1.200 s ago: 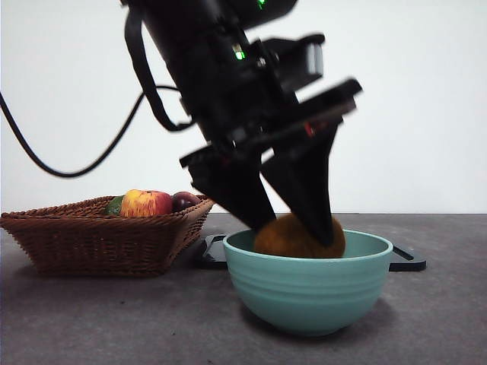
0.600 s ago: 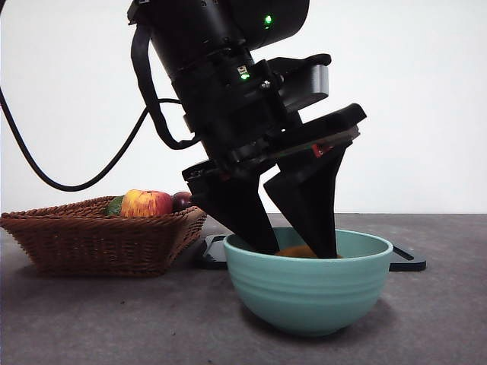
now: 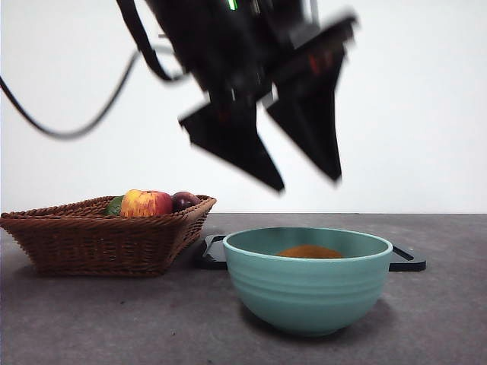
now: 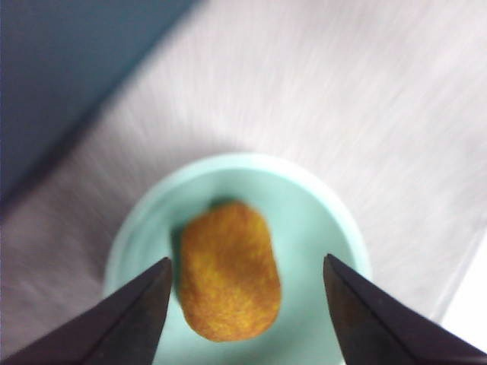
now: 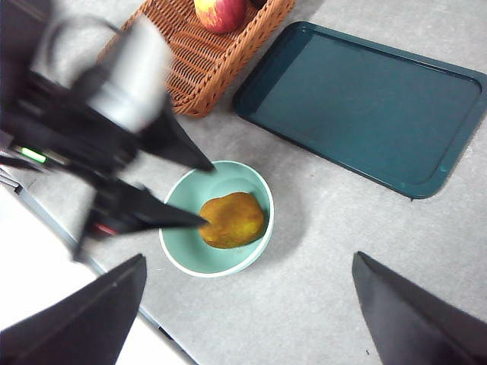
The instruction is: Pick up the wifruite, put it on the bowl, pick up the plate, put it on desk
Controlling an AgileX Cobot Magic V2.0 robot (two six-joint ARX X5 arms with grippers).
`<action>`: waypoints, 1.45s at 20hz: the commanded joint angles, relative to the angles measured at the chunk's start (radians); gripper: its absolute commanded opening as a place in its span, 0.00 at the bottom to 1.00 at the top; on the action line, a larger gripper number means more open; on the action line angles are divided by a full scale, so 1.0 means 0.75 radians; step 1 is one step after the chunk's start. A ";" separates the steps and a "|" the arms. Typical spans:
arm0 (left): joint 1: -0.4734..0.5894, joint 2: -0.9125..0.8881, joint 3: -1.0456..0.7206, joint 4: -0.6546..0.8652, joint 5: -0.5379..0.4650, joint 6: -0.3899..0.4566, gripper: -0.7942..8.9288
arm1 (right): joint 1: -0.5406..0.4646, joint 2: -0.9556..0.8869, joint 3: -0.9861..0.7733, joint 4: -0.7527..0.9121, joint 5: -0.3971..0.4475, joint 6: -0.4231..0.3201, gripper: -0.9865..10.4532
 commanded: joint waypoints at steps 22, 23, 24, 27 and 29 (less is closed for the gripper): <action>0.373 -0.862 -0.174 -0.339 0.158 -0.070 0.41 | 0.006 0.006 0.027 0.001 -0.002 0.000 0.46; 0.373 -0.876 -0.211 -0.341 0.196 -0.070 0.41 | 0.006 0.006 0.027 0.001 -0.002 0.000 0.46; 0.372 -0.888 -0.249 -0.341 0.247 -0.069 0.41 | 0.006 0.006 0.026 0.001 -0.002 0.000 0.46; 0.372 -0.894 -0.319 -0.348 0.404 -0.064 0.41 | 0.006 0.006 0.025 0.001 -0.002 0.000 0.46; 0.372 -0.894 -0.335 -0.350 0.449 -0.052 0.41 | 0.006 0.006 0.025 0.001 -0.002 0.001 0.46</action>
